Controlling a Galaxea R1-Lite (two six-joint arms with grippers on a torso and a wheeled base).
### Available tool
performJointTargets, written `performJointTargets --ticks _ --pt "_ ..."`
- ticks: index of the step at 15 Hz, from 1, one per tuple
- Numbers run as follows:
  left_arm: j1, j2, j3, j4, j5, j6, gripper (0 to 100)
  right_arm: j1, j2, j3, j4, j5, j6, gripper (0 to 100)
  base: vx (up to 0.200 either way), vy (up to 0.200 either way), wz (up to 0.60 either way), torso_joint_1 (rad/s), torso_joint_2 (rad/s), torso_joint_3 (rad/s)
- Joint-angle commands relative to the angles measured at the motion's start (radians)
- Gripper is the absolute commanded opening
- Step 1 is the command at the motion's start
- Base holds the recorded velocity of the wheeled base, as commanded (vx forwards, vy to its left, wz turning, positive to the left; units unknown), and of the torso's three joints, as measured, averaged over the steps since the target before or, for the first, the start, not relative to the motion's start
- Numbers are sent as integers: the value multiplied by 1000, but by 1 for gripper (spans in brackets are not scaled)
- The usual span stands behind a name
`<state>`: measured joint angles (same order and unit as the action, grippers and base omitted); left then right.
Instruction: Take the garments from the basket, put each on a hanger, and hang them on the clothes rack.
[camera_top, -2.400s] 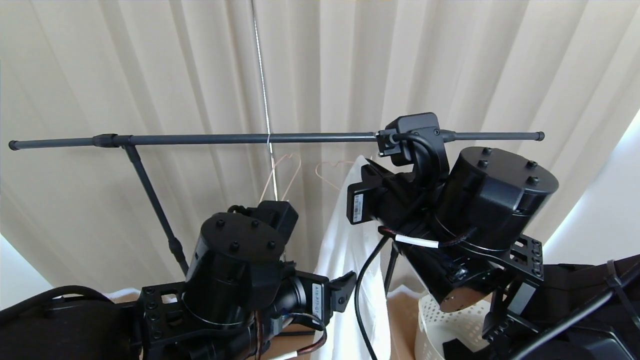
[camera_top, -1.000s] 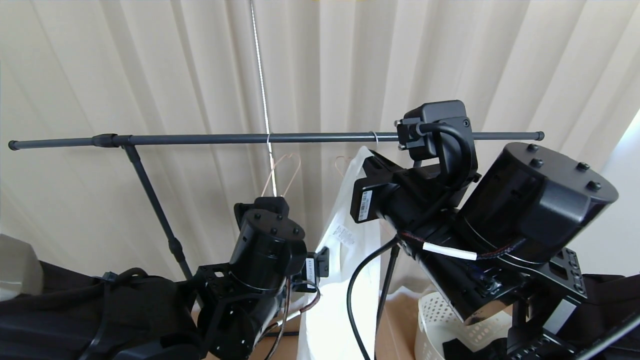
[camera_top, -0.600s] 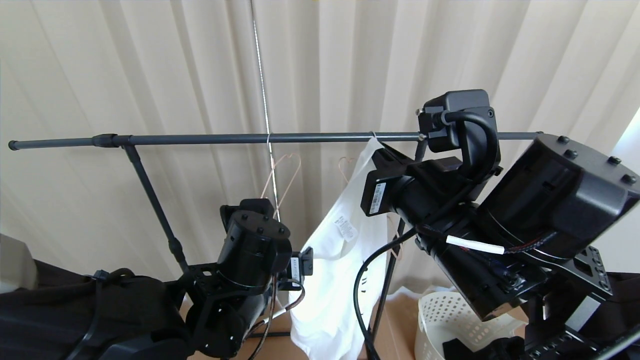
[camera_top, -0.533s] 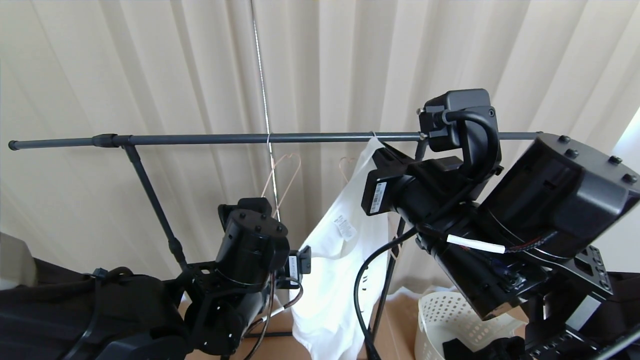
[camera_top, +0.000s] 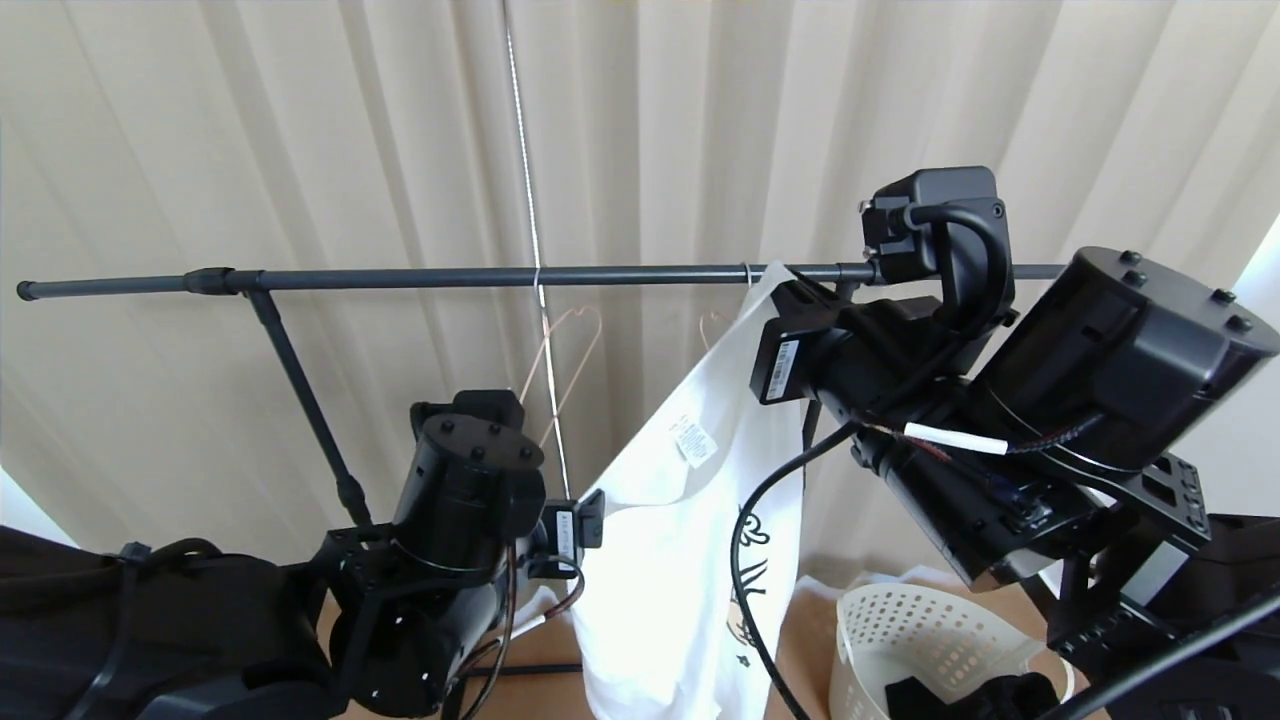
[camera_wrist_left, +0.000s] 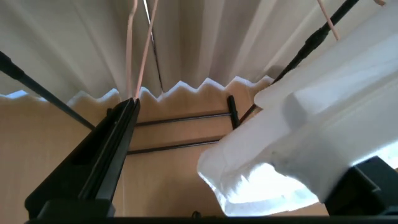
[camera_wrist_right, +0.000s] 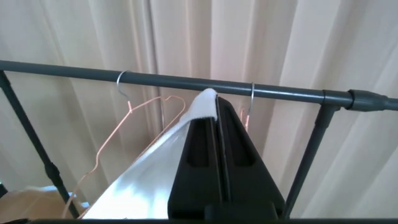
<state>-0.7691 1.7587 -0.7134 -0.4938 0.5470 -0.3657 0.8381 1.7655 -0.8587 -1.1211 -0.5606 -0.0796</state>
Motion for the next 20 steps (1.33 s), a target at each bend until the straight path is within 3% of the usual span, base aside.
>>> performJointTargets --ticks 1,4,5,11,15,17,20 --pt "-4 -58 40 0 1 13 100 -40 3 -6 0 7 -2 0 0 0 0 0 0 0" --pt "-19 -76 84 -2 1 16 100 -63 5 -17 1 7 -2 0 0 0 0 0 0 0" --pt "-27 -79 84 -2 1 16 0 -65 3 -17 1 7 -2 0 0 0 0 0 0 0" --pt "-41 -159 66 0 1 62 0 -79 -1 -14 4 8 -39 0 0 0 0 0 0 0" --pt "2 -185 11 1 -12 162 0 -76 -20 13 27 1 -48 0 0 0 0 0 0 0" --pt "34 -191 -23 1 -71 206 0 -65 -100 58 179 1 -68 0 0 0 0 0 0 0" --pt "62 -212 -72 49 -211 218 0 -13 -221 52 523 2 -26 0 0 0 0 0 0 0"
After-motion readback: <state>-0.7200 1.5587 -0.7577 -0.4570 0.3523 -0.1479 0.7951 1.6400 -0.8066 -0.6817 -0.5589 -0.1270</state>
